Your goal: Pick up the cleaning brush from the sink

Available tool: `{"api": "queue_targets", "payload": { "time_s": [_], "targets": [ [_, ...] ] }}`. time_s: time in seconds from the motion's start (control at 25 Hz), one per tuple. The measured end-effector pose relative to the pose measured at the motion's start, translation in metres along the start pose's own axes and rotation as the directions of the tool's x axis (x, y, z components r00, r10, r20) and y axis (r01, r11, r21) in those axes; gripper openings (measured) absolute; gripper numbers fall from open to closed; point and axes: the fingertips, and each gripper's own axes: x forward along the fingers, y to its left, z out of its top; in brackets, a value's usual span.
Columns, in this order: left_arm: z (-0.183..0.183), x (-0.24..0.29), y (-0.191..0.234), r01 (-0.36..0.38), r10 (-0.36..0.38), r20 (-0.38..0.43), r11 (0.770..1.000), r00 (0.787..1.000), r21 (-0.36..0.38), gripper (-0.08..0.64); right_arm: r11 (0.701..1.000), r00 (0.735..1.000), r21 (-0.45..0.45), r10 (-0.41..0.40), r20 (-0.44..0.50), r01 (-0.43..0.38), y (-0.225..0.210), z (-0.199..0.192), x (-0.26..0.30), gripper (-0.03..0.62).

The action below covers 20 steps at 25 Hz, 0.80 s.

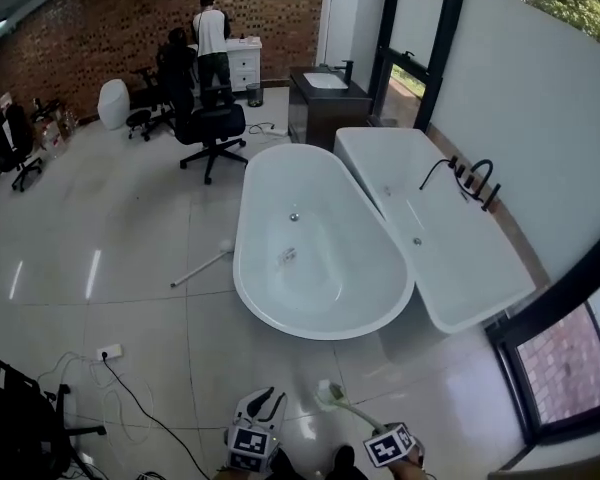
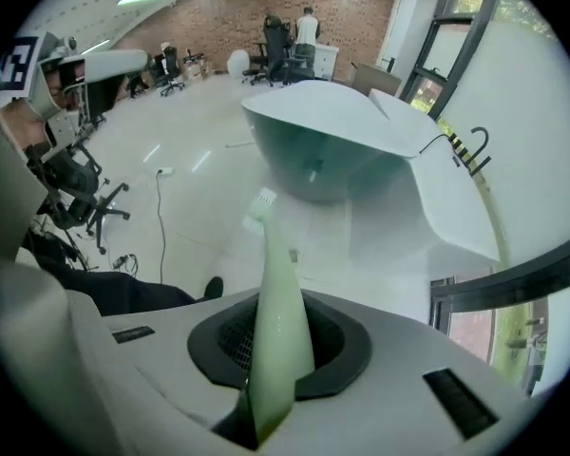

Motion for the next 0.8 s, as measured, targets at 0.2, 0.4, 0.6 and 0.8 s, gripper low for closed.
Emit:
{"api": "queue_targets", "payload": {
  "time_s": [0.2,0.4,0.6,0.8],
  "targets": [
    [0.044,-0.044,-0.05,0.016,-0.015,0.046,1.0,0.999,-0.024,0.087,1.0,0.994,-0.012,-0.019,0.107,0.02,-0.006,-0.03,-0.07,0.023],
    [0.07,-0.061,-0.106,-0.041,0.041,0.086,0.999,0.995,-0.002,0.074,0.997,0.966,-0.072,0.037,0.258,-0.019,-0.026,-0.037,-0.122,0.023],
    [0.078,-0.06,-0.178,-0.075,0.077,0.07,0.997,0.995,-0.019,0.074,0.992,0.91,-0.091,0.12,0.396,-0.091,-0.062,-0.051,-0.17,0.023],
    [0.089,-0.08,-0.225,-0.121,0.119,0.103,0.993,0.988,0.012,0.074,0.987,0.847,-0.122,0.15,0.51,-0.102,-0.089,-0.053,-0.211,0.023]
  ]
}}
